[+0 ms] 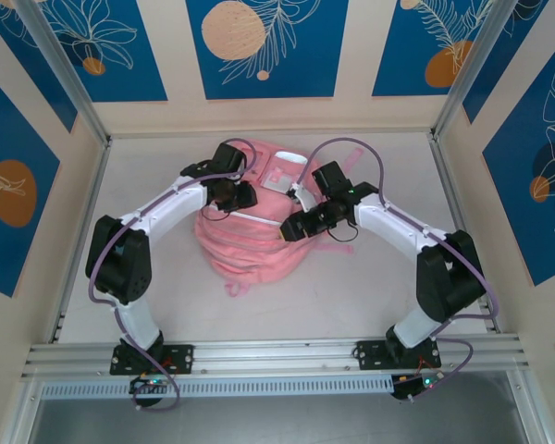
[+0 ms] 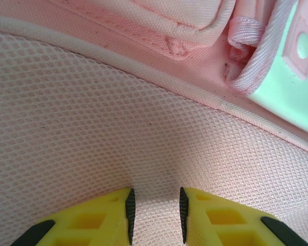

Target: Pack the student bag

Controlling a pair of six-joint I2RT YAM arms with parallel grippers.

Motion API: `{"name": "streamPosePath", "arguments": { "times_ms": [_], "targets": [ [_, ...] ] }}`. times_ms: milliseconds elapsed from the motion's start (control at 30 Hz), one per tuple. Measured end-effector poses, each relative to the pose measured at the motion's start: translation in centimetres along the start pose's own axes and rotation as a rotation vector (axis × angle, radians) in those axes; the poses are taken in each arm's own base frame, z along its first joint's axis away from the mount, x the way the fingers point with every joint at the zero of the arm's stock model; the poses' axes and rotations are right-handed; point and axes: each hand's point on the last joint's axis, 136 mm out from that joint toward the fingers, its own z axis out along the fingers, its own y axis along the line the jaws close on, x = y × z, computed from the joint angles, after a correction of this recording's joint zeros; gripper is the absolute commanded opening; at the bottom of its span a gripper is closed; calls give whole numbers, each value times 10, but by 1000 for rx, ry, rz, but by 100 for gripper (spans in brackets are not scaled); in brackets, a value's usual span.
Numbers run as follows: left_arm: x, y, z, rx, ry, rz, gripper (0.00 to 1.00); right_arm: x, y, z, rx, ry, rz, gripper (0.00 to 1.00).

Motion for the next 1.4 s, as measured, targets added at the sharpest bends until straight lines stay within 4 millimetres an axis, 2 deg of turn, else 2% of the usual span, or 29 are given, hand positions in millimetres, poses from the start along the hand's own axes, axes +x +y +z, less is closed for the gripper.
{"name": "streamPosePath", "arguments": {
  "times_ms": [100, 233, 333, 400, 567, 667, 900, 1167, 1400],
  "targets": [
    [-1, -2, -2, 7, 1, 0, 31, 1, 2, -2, 36, -4, -27, 48],
    [-1, -7, -3, 28, 6, 2, 31, 4, -1, 4, 105, 13, -62, 57],
    [-1, -15, -6, 61, 15, 13, 31, 7, 0, 9, 137, 32, -96, 62],
    [-3, -24, -10, 86, 14, 29, 31, 7, -1, 13, 155, 45, -112, 61],
    [-10, -54, -21, 146, -12, 91, 23, 10, -5, 19, 192, 73, -141, 45],
    [-12, -61, -16, 151, -9, 108, 19, 10, -7, 19, 207, 72, -144, 41],
    [-7, -51, 24, 90, 49, 105, 13, 12, -11, 19, 226, 76, -143, 34],
    [-14, -50, 22, 65, 38, 94, 10, 21, -15, 24, 253, 89, -144, 30],
    [-15, -49, 26, 53, 43, 80, 9, 26, -15, 26, 274, 96, -140, 14]
  ]
}}
